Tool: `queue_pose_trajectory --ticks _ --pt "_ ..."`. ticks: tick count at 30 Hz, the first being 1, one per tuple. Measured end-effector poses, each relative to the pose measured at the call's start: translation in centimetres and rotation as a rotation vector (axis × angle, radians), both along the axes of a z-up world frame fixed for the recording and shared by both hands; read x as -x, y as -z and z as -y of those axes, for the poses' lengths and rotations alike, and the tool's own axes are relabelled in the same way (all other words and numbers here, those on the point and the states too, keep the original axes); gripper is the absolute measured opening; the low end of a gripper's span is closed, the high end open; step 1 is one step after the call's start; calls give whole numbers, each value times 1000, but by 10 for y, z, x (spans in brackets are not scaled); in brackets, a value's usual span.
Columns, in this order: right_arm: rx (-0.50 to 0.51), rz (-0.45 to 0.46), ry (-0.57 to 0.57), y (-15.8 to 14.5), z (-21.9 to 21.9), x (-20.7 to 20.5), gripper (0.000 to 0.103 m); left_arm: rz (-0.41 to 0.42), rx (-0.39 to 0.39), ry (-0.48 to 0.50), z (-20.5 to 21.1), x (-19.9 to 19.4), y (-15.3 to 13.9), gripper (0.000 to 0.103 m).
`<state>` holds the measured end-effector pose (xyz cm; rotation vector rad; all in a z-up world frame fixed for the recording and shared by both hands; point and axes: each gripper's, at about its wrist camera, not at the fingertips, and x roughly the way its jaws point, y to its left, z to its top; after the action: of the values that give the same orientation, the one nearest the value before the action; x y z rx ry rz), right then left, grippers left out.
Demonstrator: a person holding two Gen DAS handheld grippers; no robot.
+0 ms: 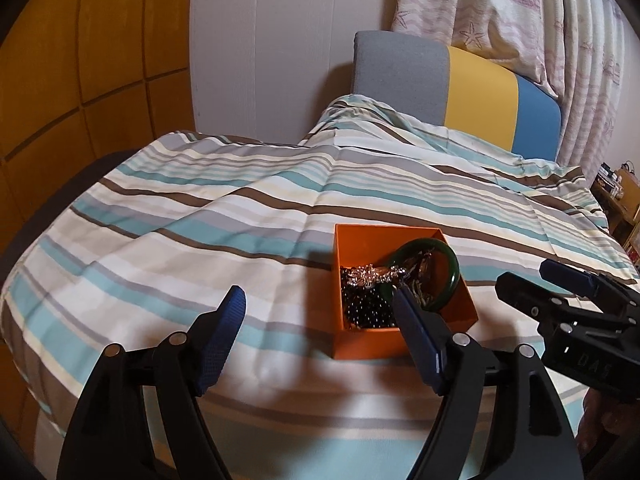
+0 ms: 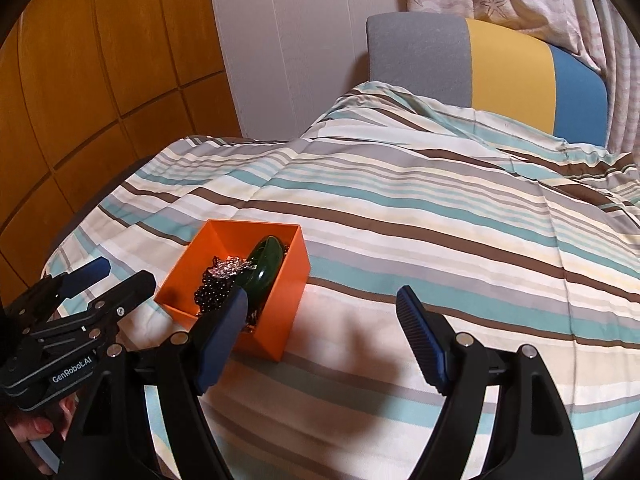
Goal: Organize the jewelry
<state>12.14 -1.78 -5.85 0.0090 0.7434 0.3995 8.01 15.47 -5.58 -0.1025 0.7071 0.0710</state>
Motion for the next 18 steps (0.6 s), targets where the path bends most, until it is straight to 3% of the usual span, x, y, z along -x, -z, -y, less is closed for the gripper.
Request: queue_pose_trajectory --ticks 4,18 --pt "-10 -20 15 -3 2 8 78 10 -15 -1 0 8 -5 85" --pt "-6 -40 42 -7 1 20 86 8 -46 9 3 20 -10 91"
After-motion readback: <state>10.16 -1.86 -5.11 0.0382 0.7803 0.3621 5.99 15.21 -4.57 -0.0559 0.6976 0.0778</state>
